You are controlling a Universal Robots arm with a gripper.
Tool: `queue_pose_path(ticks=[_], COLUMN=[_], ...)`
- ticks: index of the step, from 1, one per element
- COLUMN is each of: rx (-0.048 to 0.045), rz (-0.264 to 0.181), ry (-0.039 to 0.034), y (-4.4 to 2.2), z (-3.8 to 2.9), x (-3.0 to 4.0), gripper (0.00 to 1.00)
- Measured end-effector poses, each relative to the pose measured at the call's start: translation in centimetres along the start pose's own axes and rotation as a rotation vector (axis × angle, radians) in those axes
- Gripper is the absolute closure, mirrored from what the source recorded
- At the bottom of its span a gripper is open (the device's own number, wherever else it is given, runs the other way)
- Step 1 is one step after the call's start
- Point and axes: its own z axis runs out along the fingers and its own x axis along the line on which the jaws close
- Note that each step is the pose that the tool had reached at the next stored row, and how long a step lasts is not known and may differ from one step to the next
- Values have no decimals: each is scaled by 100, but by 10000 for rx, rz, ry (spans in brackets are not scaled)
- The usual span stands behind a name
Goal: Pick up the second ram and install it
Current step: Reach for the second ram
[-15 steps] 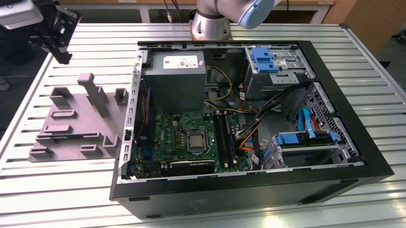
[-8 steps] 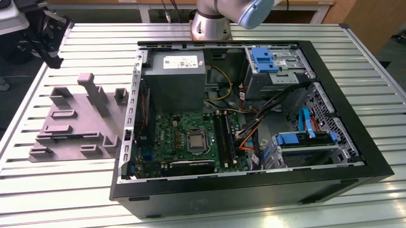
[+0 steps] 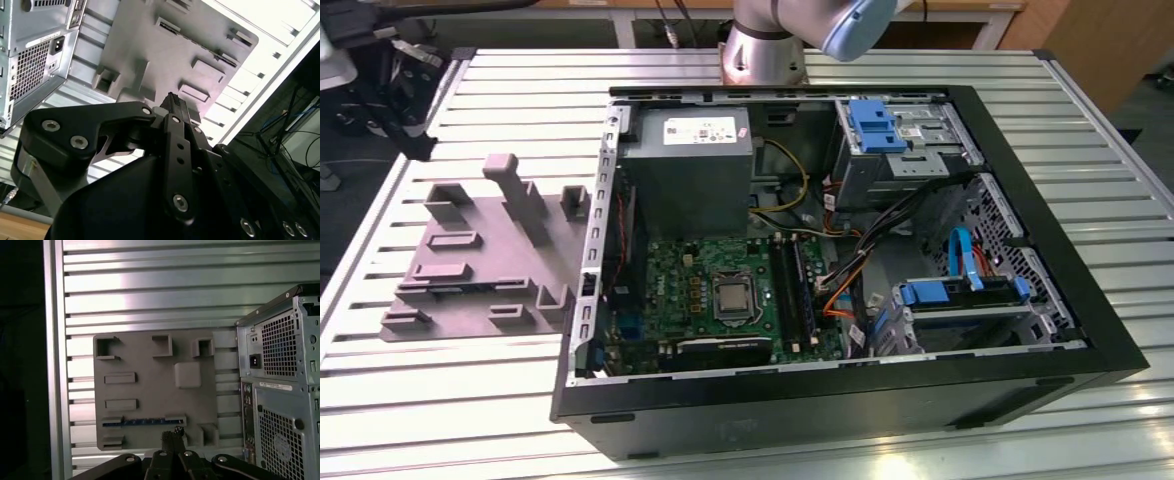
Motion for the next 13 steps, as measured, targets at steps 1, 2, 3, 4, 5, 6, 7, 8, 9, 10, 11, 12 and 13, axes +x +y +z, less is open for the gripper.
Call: queue_pose_path(ticks=[1,2,3,4,5,6,7,8,9,10,11,12,13], rx=[4,8,10,13,17,18,20,21,23,25,28,28,30], rz=[0,0,-1,0,-1,-1,-1,-1,-1,0,0,1,1], ry=[7,13,17,22,27,31,36,41,47,51,58,63,69], y=[-10,-18,-24,-30,-36,-42,-48,-54,-60,-66,-72,-79,-85], z=[5,9,14,17,21,25,30,34,39,44,48,53,58], x=[22,48,76,106,135,165,195,225,256,286,316,346,375], gripper=[89,89,89,89,89,89,89,89,89,89,89,89,89])
